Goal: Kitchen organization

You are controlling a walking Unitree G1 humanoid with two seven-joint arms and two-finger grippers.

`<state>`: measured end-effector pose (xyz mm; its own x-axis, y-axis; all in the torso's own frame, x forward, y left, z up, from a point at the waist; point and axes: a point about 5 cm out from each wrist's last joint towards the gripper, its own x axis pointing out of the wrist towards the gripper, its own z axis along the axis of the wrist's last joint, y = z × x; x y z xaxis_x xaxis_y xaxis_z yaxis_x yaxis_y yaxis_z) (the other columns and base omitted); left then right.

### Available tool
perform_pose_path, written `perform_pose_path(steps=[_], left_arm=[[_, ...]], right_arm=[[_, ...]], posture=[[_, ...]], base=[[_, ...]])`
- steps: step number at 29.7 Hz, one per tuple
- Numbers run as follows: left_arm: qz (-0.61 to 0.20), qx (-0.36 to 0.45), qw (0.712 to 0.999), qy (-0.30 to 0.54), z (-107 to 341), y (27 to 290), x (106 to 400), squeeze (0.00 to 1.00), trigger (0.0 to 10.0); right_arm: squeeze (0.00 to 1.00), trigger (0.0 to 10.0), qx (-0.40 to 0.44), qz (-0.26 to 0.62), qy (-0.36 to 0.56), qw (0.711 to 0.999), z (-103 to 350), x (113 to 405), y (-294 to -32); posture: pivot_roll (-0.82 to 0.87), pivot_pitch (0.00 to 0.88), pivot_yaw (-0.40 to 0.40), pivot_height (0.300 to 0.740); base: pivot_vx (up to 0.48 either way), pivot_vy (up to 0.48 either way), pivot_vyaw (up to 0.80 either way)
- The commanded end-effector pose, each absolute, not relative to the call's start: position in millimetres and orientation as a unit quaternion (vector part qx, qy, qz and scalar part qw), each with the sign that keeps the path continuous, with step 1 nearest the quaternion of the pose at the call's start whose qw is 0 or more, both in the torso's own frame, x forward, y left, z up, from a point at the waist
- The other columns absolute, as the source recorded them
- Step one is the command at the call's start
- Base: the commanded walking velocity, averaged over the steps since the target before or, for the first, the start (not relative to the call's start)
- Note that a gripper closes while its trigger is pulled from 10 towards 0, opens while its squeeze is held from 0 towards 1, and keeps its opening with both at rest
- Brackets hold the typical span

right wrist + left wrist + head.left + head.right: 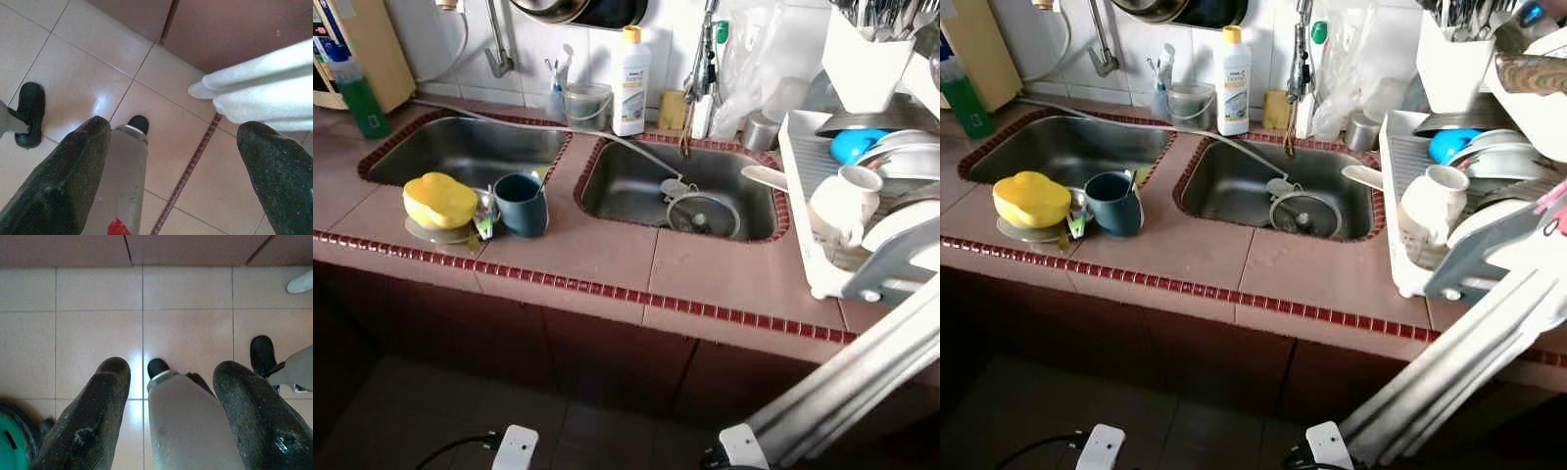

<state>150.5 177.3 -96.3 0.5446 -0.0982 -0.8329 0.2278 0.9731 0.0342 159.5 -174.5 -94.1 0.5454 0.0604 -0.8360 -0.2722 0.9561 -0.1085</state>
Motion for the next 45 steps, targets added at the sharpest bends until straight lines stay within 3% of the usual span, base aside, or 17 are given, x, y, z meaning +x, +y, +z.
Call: perform_pose_path(steps=[1,12,29,30,31,32,33,34,45], left_arm=[[-0.090,0.071,0.869,0.480,-98.9,179.5,143.9,0.00,10.0],[-0.091,0.070,0.872,0.476,-97.5,180.2,147.4,0.00,10.0],[-0.091,0.066,0.876,0.469,-96.5,180.6,148.5,0.00,10.0],[-0.092,0.064,0.876,0.469,-96.4,180.6,148.8,0.00,10.0],[-0.093,0.065,0.876,0.469,-96.3,180.6,149.0,0.00,10.0],[-0.093,0.055,0.877,0.469,-96.3,180.2,148.9,0.00,10.0],[-0.092,0.054,0.877,0.469,-96.3,180.4,148.8,0.65,10.0],[-0.089,0.048,0.877,0.470,-96.3,180.6,148.9,1.00,10.0],[-0.096,0.032,0.880,0.463,-94.5,178.8,153.4,1.00,10.0]], right_arm=[[0.00,10.0,-0.107,0.091,0.470,0.872,-95.0,157.2,-174.9],[0.00,10.0,-0.107,0.090,0.469,0.872,-95.0,157.2,-174.9],[0.00,10.0,-0.101,0.092,0.463,0.876,-93.4,159.5,-177.3],[0.13,10.0,-0.100,0.094,0.461,0.877,-93.0,160.2,-177.6],[0.13,10.0,-0.102,0.095,0.460,0.877,-92.8,160.6,-177.9],[1.00,10.0,-0.097,0.096,0.458,0.878,-92.5,160.8,-178.0],[1.00,10.0,-0.091,0.098,0.456,0.880,-92.1,161.1,-178.1],[1.00,10.0,-0.090,0.098,0.454,0.881,-91.7,161.6,-178.8],[1.00,10.0,-0.095,0.095,0.448,0.884,-90.3,163.7,-181.6]], posture=[[-0.14,0.000,0.002,0.740],[-0.14,0.000,0.004,0.740],[-0.14,0.000,-0.002,0.740],[-0.14,0.000,-0.003,0.740],[-0.14,0.000,-0.003,0.740],[-0.14,0.000,-0.003,0.740],[-0.14,0.000,-0.003,0.740],[-0.15,0.000,-0.002,0.740],[-0.16,0.000,0.003,0.740]], base=[[-0.300,0.000,0.00],[-0.295,0.000,0.00],[0.000,0.000,0.00],[0.000,0.000,0.00],[0.000,0.000,0.00],[0.000,0.000,0.00],[0.000,0.000,0.00],[0.000,0.000,0.00],[0.000,0.000,0.00]])
